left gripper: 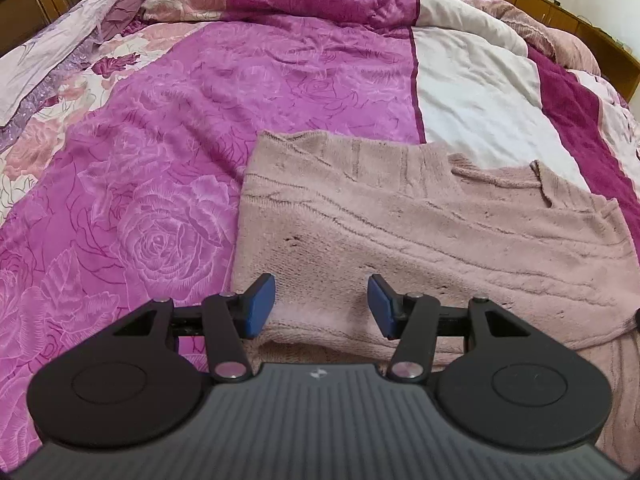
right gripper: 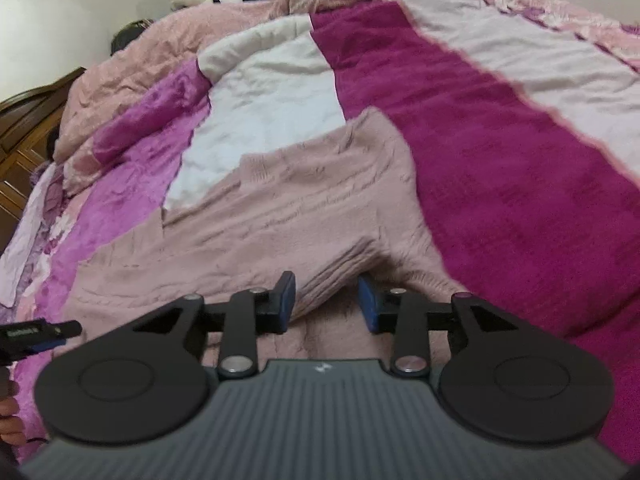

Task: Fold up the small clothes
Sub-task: 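Fold the lifted side over the body with the right gripper, release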

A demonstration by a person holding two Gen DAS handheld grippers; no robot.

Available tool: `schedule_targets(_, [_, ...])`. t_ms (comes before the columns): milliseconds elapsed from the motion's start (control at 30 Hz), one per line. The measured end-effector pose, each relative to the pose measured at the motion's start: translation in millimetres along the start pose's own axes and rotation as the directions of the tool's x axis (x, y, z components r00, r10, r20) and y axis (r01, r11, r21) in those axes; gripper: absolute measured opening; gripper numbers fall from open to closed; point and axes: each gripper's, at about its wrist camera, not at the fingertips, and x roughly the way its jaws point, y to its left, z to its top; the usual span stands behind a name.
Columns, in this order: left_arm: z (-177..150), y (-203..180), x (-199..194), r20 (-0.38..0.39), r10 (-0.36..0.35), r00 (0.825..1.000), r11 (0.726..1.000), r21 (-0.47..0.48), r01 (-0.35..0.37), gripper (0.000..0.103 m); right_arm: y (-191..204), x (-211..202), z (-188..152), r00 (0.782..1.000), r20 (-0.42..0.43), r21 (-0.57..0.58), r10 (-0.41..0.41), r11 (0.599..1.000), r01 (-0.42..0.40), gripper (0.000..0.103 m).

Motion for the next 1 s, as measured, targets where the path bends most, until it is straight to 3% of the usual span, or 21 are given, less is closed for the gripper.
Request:
schedule_targets(233, [2,-3,-2,0.003,0.002,1.0,1.0,0.005,-0.002,0.059,0,7,26,0.999,0.051,-0.047,-0.011,0.999,0.014,0.038])
schedule_targets(367, [1,-3,-3,0.004,0.005,1.0,1.0,0.007,-0.005,0.059,-4,20,34,0.998,0.039,-0.061,-0.045,0.997,0.047,0.038])
schedule_targets(733, [0,-1,-1,0.019,0.011,1.0,1.0,-0.005,-0.011,0.059,-12,49,26,0.999,-0.038,-0.102,-0.033,0.994,0.029,0.038])
schedule_targets(767, [-1,-1,-1,0.023,0.01,1.0,1.0,-0.005,-0.01,0.059,-12,49,24,0.999,-0.031,-0.109,-0.033,0.994,0.029,0.036])
schedule_targets(800, [-1,-1,-1,0.027,0.009,1.0,1.0,-0.006,-0.009,0.059,-10,48,23,0.999,-0.023,-0.123,-0.033,0.992,0.03,0.02])
schedule_targets(833, [-2,0,-2,0.032,0.006,0.999,1.0,-0.008,-0.005,0.059,-7,46,22,0.999,-0.017,-0.144,-0.029,0.989,0.026,0.013])
schedule_targets(1000, [0,0,-2,0.053,-0.005,0.999,1.0,-0.023,0.006,0.059,3,31,29,1.0,0.014,-0.194,0.022,0.981,-0.019,0.009])
